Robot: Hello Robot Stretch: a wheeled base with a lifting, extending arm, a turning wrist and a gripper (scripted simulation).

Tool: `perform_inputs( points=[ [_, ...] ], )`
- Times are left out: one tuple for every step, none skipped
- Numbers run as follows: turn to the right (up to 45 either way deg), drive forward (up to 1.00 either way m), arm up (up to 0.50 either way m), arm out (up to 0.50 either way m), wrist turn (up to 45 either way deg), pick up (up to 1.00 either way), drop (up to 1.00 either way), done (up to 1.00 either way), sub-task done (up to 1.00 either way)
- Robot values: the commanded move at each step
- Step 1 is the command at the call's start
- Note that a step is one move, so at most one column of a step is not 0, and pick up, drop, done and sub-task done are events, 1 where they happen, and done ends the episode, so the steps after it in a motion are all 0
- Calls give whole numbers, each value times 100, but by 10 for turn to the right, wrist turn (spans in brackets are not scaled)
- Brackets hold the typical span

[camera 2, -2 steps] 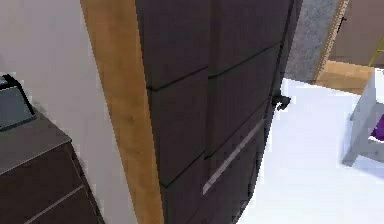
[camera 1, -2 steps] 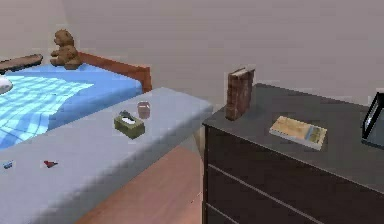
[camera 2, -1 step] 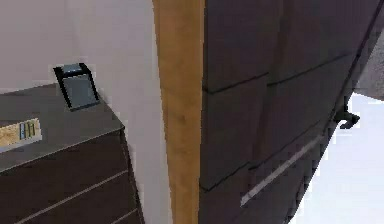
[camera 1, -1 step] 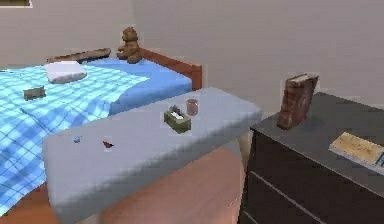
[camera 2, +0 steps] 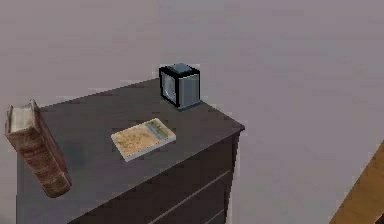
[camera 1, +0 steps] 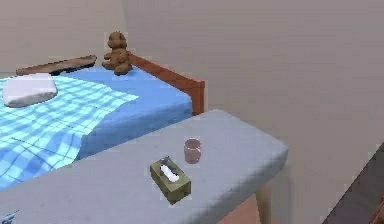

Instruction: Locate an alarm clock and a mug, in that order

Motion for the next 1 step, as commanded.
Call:
perform_inputs(
  points=[
    [0,0,0,0,0,0,0,100,0]
  ],
)
